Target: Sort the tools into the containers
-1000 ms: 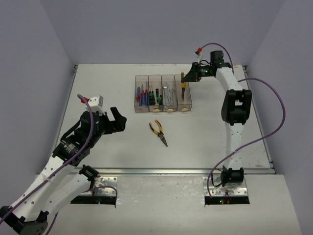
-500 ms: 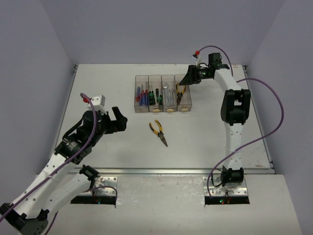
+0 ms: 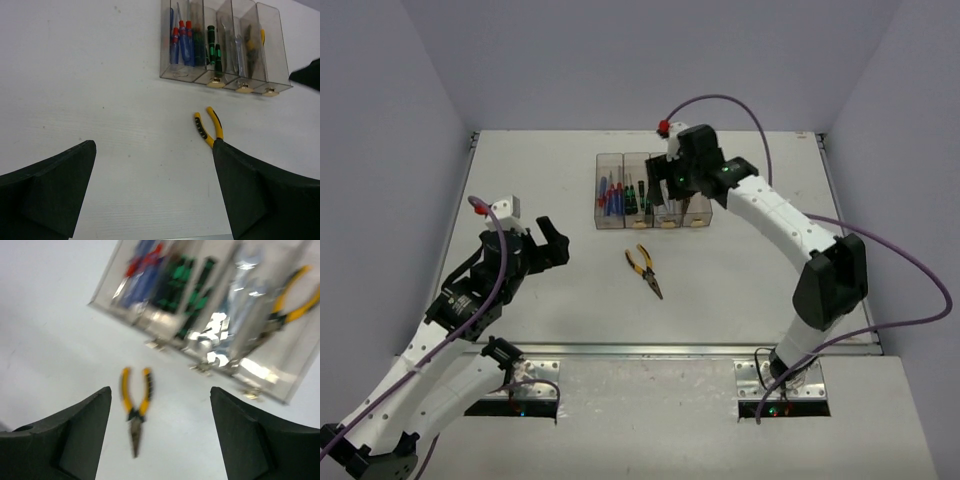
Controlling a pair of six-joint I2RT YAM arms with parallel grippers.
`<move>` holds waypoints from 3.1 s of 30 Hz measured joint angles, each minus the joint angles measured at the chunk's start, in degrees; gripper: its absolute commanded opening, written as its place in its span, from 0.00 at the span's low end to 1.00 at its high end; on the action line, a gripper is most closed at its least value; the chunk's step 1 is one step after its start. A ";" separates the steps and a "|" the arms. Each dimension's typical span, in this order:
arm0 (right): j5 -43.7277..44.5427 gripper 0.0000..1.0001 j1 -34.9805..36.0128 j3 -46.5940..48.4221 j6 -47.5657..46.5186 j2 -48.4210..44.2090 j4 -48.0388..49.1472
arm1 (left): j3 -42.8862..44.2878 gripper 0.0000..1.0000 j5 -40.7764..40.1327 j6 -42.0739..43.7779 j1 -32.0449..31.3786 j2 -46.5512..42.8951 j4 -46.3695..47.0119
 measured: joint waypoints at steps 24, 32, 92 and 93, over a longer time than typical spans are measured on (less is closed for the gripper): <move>11.85 0.44 19.00 2.96 8.20 25.42 -7.96 | 0.02 1.00 -0.59 -1.17 0.02 -4.26 -0.59; 12.26 0.43 18.14 3.00 4.32 24.66 -8.72 | 0.02 1.00 0.52 -0.56 0.02 -4.25 -0.57; -9.23 0.00 6.55 -11.07 1.47 7.62 -1.32 | 0.02 1.00 2.04 0.09 0.02 -3.94 0.70; -10.46 0.00 5.32 -11.10 1.32 6.49 -1.02 | 0.02 1.00 2.04 0.09 0.02 -3.94 0.70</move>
